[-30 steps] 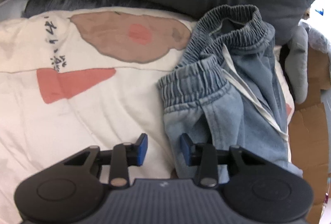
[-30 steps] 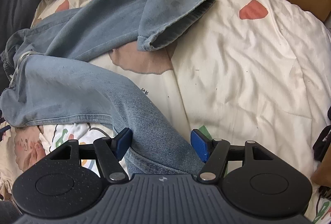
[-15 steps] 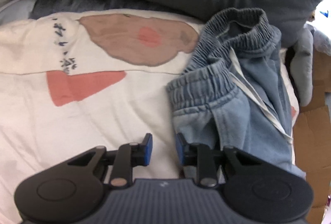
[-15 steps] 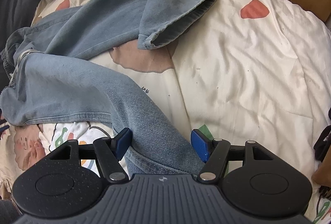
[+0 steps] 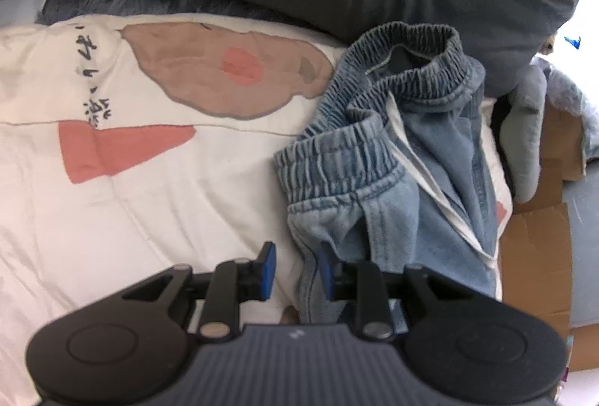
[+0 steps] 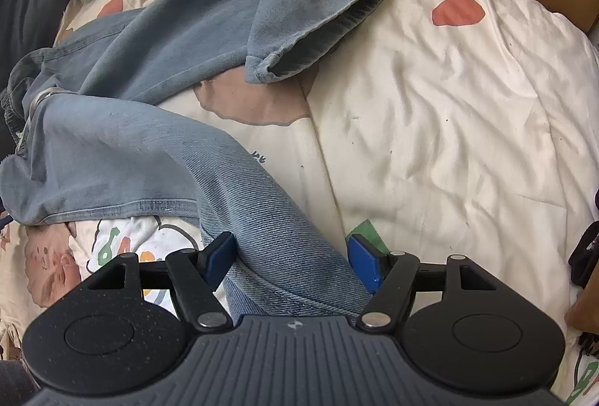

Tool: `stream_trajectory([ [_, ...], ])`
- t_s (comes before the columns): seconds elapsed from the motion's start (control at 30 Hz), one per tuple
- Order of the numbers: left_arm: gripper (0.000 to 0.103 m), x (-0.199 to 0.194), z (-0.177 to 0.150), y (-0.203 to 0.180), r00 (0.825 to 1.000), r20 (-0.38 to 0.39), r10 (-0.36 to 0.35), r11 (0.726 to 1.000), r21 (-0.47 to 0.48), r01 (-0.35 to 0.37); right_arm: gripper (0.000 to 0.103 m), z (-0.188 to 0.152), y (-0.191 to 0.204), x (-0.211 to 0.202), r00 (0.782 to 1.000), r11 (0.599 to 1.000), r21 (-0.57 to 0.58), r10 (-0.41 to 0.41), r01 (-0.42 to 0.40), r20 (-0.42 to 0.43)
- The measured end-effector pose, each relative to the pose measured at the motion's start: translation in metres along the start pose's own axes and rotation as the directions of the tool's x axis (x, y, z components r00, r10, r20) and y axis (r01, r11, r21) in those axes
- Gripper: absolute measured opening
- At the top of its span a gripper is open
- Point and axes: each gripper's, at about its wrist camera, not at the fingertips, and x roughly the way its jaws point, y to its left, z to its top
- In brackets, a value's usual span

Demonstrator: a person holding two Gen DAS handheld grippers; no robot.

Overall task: Fold clothes
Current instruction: 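Lower the left tool onto the elastic cuff and close on it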

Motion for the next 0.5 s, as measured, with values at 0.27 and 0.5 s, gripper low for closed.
stream_trajectory([
  [0.27, 0.034, 0.014, 0.001, -0.012, 1.0, -0.023, -0.013, 1.0, 0.015, 0.014, 0.073, -0.001, 0.0, 0.002, 1.0, 1.0, -0.008, 0.003, -0.003, -0.011],
  [0.5, 0.034, 0.001, 0.0, -0.017, 1.0, 0.013, -0.007, 1.0, 0.019, 0.006, 0.073, -0.004, 0.0, 0.003, 1.0, 1.0, -0.022, 0.001, -0.001, -0.023],
])
